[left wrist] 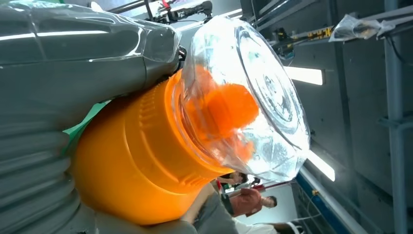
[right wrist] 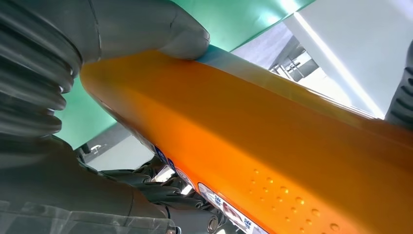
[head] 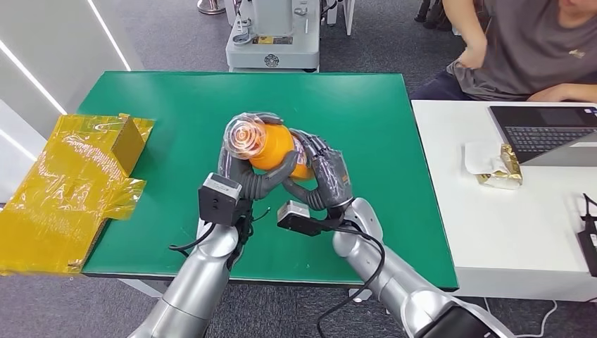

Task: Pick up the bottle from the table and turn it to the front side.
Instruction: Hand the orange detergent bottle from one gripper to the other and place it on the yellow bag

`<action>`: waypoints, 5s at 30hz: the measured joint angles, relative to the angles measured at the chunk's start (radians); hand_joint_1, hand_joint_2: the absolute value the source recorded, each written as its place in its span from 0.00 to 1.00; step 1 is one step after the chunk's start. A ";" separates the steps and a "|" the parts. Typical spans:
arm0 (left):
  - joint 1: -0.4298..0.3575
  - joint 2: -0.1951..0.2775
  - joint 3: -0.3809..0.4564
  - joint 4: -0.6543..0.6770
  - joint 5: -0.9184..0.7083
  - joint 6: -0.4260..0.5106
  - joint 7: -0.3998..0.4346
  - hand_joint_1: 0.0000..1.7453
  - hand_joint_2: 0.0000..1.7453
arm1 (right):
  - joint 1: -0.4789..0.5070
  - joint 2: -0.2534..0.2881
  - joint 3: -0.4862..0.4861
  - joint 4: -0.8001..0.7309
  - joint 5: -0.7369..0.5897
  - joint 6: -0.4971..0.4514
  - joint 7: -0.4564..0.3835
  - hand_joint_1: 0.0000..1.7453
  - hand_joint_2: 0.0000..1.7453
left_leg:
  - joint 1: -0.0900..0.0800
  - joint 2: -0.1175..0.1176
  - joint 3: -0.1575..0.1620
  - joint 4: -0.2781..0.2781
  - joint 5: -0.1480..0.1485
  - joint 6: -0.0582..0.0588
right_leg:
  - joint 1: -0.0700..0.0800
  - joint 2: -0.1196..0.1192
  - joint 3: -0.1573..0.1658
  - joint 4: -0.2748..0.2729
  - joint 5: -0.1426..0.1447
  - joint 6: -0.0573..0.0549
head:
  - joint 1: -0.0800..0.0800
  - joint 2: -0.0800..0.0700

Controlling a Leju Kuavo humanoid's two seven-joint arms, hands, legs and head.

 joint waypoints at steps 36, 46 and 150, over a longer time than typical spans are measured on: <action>0.016 0.004 0.013 0.000 0.029 0.051 -0.004 1.00 1.00 | 0.206 -0.008 -0.056 -0.340 0.035 0.000 -0.002 0.00 1.00 | 0.000 0.000 0.000 0.000 0.000 0.000 | 0.000 0.000 0.000 0.000 0.000 0.000 | 0.000 0.000; 0.031 0.012 0.020 0.000 0.019 0.070 0.004 1.00 1.00 | 0.359 -0.005 -0.064 -0.574 0.132 0.000 -0.005 0.00 1.00 | 0.000 0.000 0.000 -0.001 -0.001 0.000 | 0.000 0.000 0.000 0.000 -0.001 0.000 | 0.000 0.000; -0.205 0.521 -0.023 0.713 -1.285 0.110 0.637 0.00 1.00 | 0.858 0.074 -0.289 -1.227 0.081 0.002 -0.009 0.00 1.00 | 0.000 0.002 0.000 -0.002 0.000 -0.002 | 0.000 0.002 -0.001 0.000 -0.002 -0.001 | 0.001 0.000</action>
